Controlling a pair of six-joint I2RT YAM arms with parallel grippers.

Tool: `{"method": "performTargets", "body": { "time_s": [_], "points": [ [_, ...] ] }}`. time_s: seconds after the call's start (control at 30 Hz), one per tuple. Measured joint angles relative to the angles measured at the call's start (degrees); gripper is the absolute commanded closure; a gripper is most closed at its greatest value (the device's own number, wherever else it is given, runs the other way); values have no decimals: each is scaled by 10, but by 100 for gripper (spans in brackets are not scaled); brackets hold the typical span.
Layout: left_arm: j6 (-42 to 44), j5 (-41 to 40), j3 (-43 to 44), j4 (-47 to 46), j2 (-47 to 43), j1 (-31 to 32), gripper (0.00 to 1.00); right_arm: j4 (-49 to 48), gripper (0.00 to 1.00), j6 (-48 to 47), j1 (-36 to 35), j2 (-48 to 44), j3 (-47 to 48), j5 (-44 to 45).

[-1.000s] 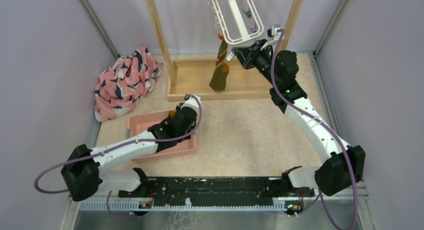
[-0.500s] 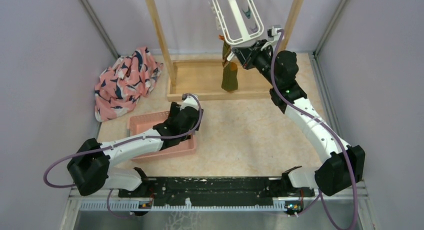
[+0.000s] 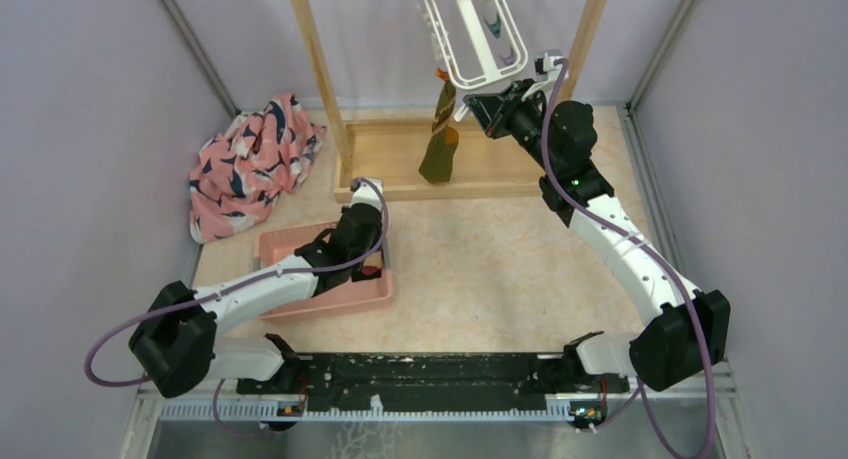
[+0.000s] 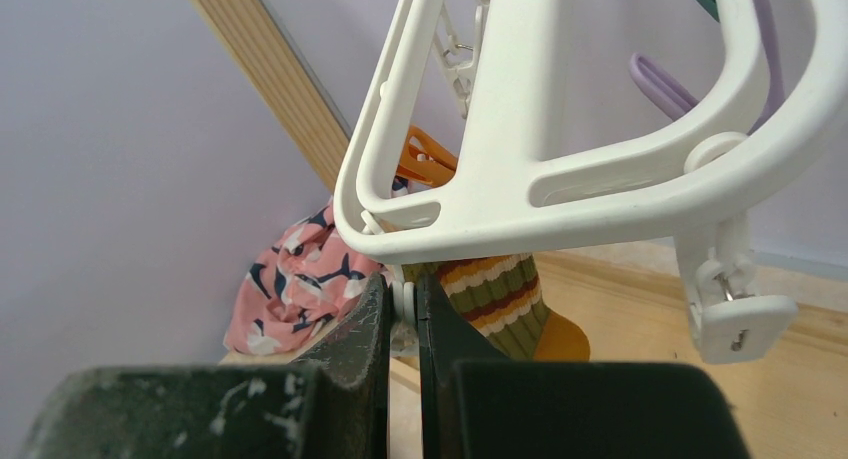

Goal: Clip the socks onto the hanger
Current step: Clamp the sock onto the hanger.

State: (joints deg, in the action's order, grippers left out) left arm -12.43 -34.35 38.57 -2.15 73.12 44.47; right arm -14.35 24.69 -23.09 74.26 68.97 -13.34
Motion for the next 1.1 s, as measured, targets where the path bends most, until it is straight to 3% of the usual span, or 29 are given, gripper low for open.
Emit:
{"method": "performTargets", "body": {
  "time_s": [0.2, 0.47, 0.57, 0.8, 1.1],
  "points": [
    [-2, 25, -16, 1, -46, 0, 100, -3, 100, 0, 0, 0, -3, 1],
    [57, 169, -83, -93, -282, 0, 100, -7, 100, 0, 0, 0, -4, -3],
    [82, 226, -85, -126, -317, 0, 100, -9, 100, 0, 0, 0, -4, -7],
    [123, 372, -67, -146, -285, 0, 100, -13, 100, 0, 0, 0, -4, -28],
    [244, 517, -37, -241, -159, 0, 100, 7, 100, -9, 0, -11, -3, -70]
  ]
}}
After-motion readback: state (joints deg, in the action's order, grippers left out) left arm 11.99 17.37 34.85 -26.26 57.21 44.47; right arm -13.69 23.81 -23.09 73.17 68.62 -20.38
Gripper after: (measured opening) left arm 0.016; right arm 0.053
